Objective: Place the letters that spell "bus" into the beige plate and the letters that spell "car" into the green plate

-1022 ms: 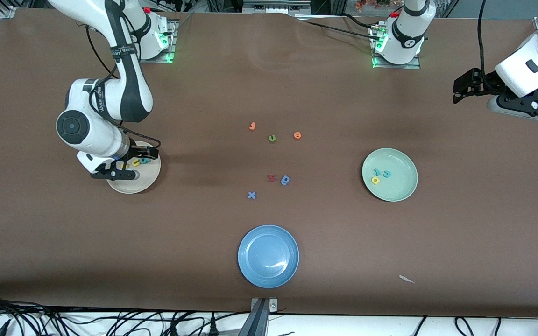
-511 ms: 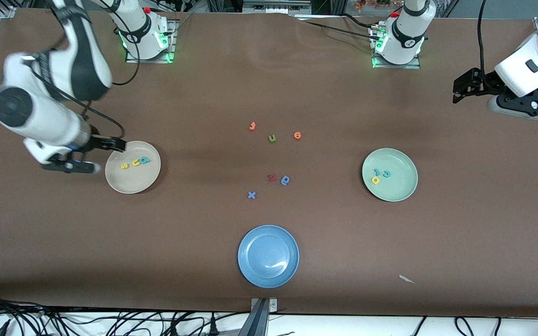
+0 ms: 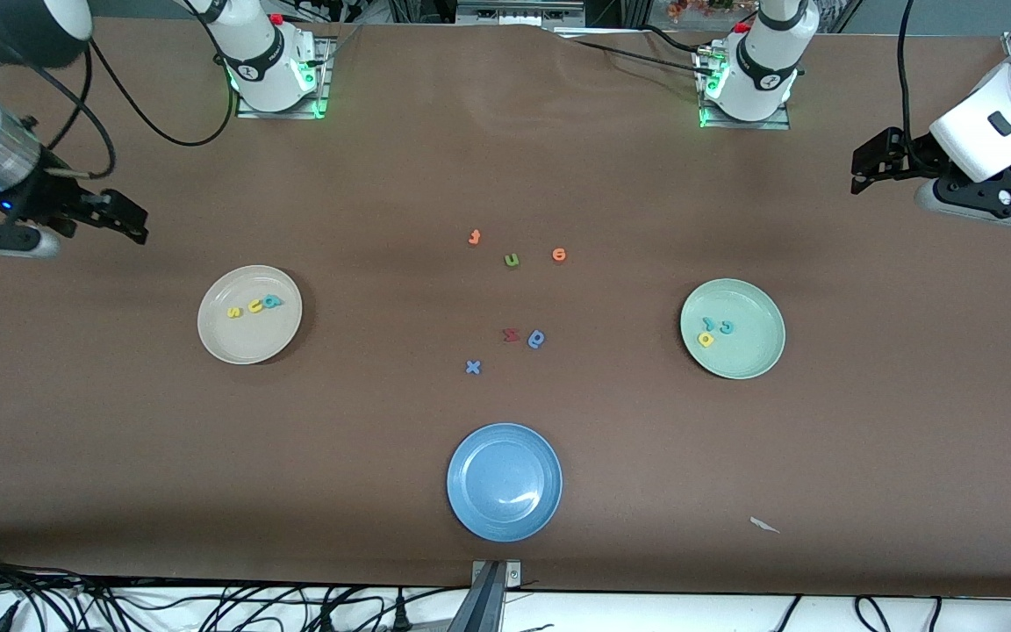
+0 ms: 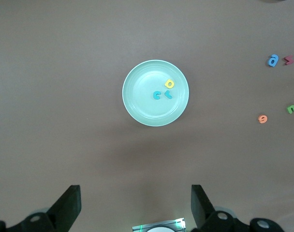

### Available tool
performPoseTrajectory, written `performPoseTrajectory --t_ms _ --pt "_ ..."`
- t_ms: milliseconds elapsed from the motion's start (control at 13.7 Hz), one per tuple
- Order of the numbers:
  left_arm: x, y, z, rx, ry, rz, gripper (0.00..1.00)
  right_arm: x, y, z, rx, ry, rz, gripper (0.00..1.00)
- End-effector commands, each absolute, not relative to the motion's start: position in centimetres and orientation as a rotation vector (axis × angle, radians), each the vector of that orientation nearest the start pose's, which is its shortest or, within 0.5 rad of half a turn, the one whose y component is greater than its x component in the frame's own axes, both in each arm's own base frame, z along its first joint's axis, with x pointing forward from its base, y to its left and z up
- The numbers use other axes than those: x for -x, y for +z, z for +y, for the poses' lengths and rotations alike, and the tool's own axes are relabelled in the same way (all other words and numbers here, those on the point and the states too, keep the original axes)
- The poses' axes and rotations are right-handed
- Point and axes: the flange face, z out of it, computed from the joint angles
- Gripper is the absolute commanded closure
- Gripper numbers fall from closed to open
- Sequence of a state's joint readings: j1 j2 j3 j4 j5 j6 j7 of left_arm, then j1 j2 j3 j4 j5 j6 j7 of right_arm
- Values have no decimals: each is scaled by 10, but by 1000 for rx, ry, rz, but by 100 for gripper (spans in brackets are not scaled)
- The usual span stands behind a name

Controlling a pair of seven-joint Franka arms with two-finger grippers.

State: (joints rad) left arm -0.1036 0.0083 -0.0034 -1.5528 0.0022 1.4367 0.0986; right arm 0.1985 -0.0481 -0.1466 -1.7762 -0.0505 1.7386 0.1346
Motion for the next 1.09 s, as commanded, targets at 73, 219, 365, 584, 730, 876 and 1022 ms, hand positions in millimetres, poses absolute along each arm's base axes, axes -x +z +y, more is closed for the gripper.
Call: performPoseTrajectory --t_ms 73,219,365,584,730,876,1022 --pt "-536 625 -59 3101 191 322 0 -552 587 20 3110 -20 116 0" --pt "-536 625 -61 3100 191 327 0 -553 589 20 3085 -32 132 0" --pt "-536 625 -61 3100 191 327 0 -552 591 20 3095 -35 125 0" --pt "-536 625 -61 3100 191 327 0 -553 589 20 3117 -24 113 0" --pt "-536 625 -61 3099 191 329 0 -555 590 24 3122 -12 105 0" --pt "-536 625 -61 3099 191 329 0 -557 591 25 3125 23 105 0" --pt "-536 625 -62 3100 194 329 0 -556 592 28 3126 28 100 0"
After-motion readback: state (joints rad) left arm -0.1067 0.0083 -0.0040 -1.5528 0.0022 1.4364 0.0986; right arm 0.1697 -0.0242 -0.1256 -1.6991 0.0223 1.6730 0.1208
